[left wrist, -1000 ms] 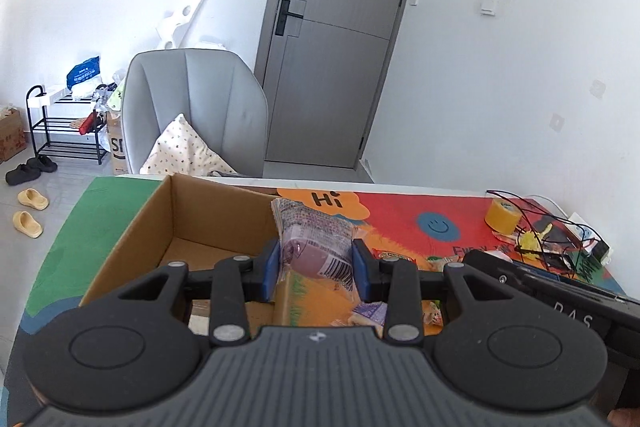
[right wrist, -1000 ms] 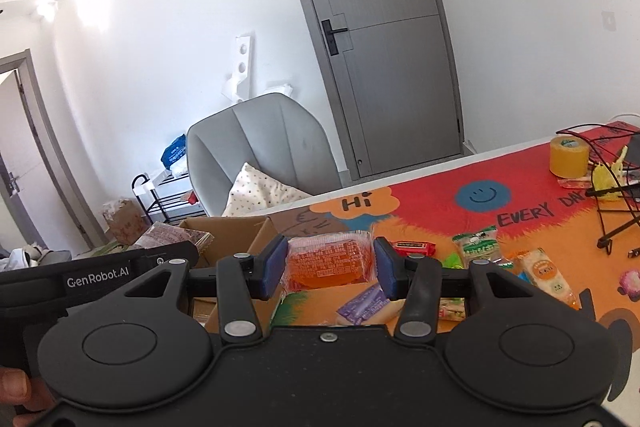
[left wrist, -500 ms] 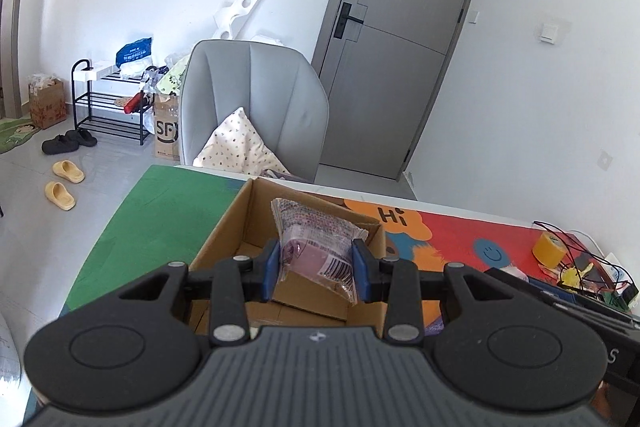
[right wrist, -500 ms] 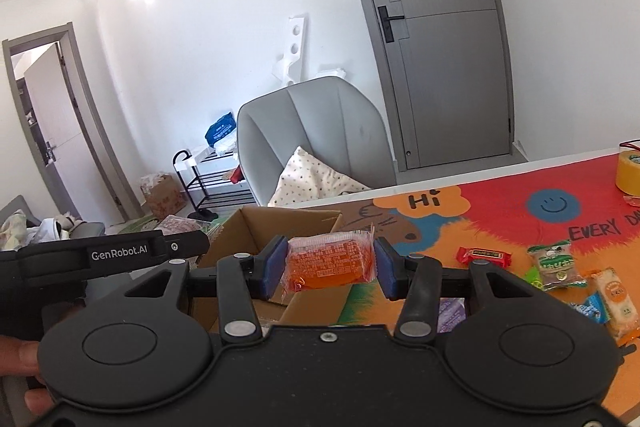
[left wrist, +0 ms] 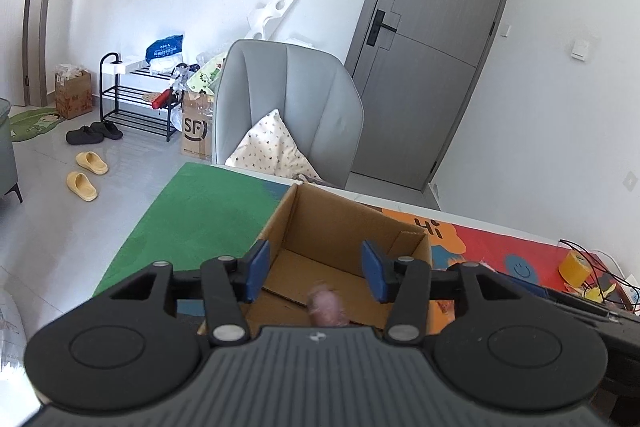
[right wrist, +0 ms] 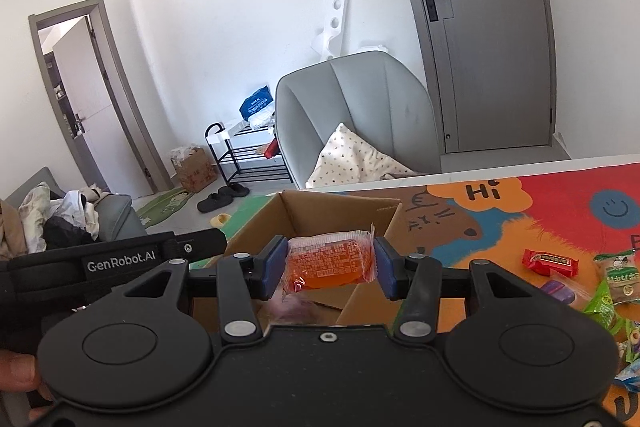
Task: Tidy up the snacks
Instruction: 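Carry both packs into the cardboard box and open both grippers, then grasp the purple bread roll with left gripper while right grasps blue packet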
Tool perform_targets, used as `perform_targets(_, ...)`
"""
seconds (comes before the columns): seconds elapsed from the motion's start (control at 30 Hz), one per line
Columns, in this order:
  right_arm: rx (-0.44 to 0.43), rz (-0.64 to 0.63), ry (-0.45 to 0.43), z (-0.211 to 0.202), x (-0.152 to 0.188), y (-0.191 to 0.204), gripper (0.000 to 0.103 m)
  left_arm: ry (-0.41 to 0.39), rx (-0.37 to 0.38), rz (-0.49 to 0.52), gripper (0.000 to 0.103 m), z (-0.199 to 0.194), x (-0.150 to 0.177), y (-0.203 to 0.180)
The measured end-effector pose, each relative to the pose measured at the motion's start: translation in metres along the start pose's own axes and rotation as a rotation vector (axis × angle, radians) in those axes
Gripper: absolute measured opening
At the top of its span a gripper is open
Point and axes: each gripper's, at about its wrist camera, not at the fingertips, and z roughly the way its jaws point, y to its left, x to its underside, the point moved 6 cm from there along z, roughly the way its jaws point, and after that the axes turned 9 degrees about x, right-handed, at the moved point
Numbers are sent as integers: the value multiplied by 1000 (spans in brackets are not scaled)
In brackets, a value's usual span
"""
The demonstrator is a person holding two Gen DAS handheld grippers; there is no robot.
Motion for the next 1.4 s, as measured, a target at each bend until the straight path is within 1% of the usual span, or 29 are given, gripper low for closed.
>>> perform_targets(0.07,-11,-3,9,3,1,5,48,-17,-11,-10,59,-4,-2,5)
perform_targets(0.17,-15,-4,14,5,0,10,54,-23,-23,-39,61,-7,-4,14)
perform_targets(0.2,-5,-9,7,4,-1,11,60,-23,-26,-45,67,-8,-4,16)
perform_targets(0.27,-2,-25,-18,0,-4,14,70,-35,-30,-47,76,-11,-4,20)
perform_targets(0.3,1,-27,-29,-2,-6,14,73,-42,-33,-46,79,-12,-4,21)
perform_targets(0.53,38,-3,-16,-9,-1,-5,76,-40,-42,-60,88,-16,-4,20)
perform_targets(0.57,48,4,-20,-11,-1,-9,78,-35,-42,-58,90,-16,-3,19)
perform_targets(0.67,65,36,-36,-23,-3,-22,82,-36,-42,-50,92,-19,-2,14)
perform_targets(0.83,93,60,-34,-36,2,-40,84,-45,-14,-21,94,-23,-1,-4)
perform_targets(0.87,97,62,-32,-39,4,-43,86,-47,-9,-14,96,-24,-1,-8)
perform_targets(1.0,117,65,-37,-50,8,-55,92,-39,12,16,96,-24,5,-24)
perform_targets(1.2,157,99,-59,-66,14,-78,94,-5,52,54,96,-19,17,-45)
perform_targets(1.4,219,141,-46,-72,25,-106,94,27,100,82,96,-9,25,-66)
